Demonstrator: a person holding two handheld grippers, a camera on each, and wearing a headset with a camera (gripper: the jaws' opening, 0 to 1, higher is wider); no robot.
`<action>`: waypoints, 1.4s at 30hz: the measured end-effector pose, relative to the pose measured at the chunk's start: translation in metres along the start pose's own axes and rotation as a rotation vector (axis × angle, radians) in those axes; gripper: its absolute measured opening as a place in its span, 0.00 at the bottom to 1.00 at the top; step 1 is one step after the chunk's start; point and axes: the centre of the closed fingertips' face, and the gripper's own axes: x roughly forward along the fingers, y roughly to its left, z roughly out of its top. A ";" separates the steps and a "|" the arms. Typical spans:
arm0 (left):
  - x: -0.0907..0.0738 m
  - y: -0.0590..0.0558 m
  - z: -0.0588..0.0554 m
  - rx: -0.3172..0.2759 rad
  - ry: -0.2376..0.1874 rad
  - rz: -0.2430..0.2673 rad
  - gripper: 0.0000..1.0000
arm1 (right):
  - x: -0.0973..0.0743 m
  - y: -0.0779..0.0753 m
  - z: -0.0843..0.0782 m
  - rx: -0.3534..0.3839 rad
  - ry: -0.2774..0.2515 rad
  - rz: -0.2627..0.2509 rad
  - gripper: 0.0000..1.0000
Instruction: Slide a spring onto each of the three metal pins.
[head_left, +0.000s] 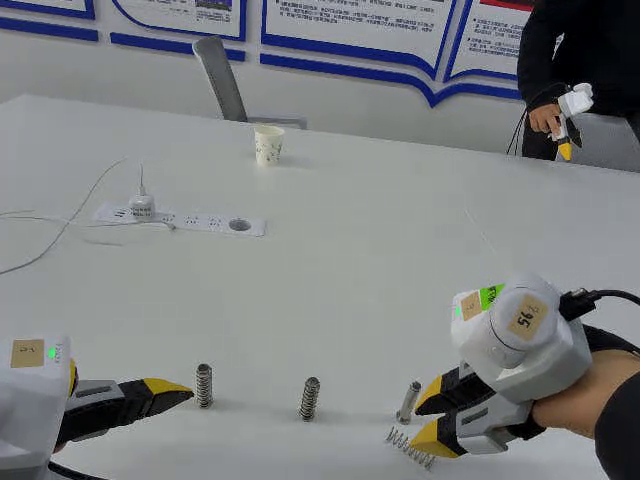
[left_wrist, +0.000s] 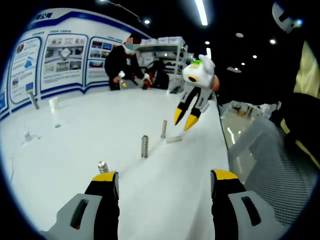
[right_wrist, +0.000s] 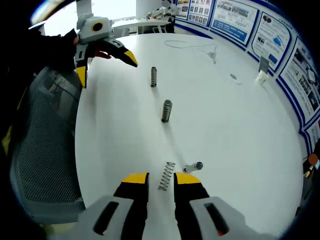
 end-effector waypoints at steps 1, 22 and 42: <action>0.000 0.000 0.000 0.000 0.002 -0.001 0.76 | 0.001 0.000 -0.003 0.006 0.003 0.000 0.21; 0.007 -0.002 0.000 0.002 0.011 -0.016 0.76 | 0.022 -0.001 -0.030 0.109 0.020 -0.011 0.20; 0.007 -0.003 -0.001 0.001 0.014 -0.016 0.74 | 0.034 -0.005 -0.040 0.189 0.033 -0.040 0.16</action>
